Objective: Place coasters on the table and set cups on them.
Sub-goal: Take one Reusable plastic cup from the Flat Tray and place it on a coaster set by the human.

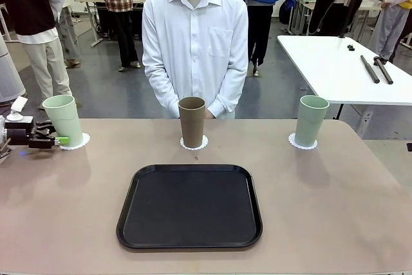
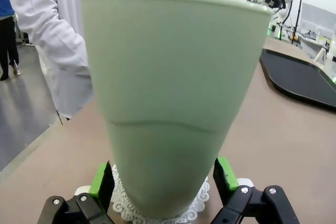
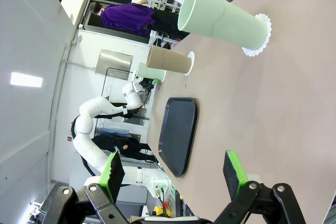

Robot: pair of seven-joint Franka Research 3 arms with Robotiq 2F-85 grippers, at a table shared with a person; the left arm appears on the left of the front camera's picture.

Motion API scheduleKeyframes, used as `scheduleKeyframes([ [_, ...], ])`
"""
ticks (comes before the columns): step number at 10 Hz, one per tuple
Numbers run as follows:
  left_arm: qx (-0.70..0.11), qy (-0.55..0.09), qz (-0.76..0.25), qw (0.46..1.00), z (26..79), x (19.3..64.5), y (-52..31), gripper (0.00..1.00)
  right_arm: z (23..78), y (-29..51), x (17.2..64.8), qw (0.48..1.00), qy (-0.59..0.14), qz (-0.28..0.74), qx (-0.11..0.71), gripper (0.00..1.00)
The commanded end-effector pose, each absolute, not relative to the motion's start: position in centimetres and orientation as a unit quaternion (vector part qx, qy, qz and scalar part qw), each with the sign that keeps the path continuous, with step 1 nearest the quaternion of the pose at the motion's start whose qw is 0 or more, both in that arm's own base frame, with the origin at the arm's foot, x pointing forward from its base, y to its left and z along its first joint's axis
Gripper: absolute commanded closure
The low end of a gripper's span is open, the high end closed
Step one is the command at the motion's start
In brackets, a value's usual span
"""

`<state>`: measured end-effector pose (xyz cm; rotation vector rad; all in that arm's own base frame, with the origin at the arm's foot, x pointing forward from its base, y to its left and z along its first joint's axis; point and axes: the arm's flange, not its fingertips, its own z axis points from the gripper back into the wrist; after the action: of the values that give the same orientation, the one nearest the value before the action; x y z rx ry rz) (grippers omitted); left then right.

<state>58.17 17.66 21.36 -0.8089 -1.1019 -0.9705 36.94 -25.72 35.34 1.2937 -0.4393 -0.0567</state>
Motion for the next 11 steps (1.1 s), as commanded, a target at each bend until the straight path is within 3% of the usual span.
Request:
scheduleKeyframes([
  [1,-0.338,-0.477,-0.435,0.685,23.2,57.8,18.9,0.00,35.4,-25.6,36.9,0.775,-0.203,-0.026,0.598,0.00],
  [6,-0.324,-0.429,-0.424,0.729,26.5,56.1,21.8,0.00,35.4,-25.6,36.9,0.775,-0.203,-0.026,0.598,0.00],
  [9,-0.218,-0.316,-0.395,0.835,33.2,51.5,19.4,0.00,35.4,-25.6,36.9,0.775,-0.203,-0.026,0.598,0.00],
  [11,-0.148,-0.266,-0.416,0.857,37.4,48.4,18.6,0.00,35.4,-25.6,36.9,0.775,-0.203,-0.026,0.598,0.00],
])
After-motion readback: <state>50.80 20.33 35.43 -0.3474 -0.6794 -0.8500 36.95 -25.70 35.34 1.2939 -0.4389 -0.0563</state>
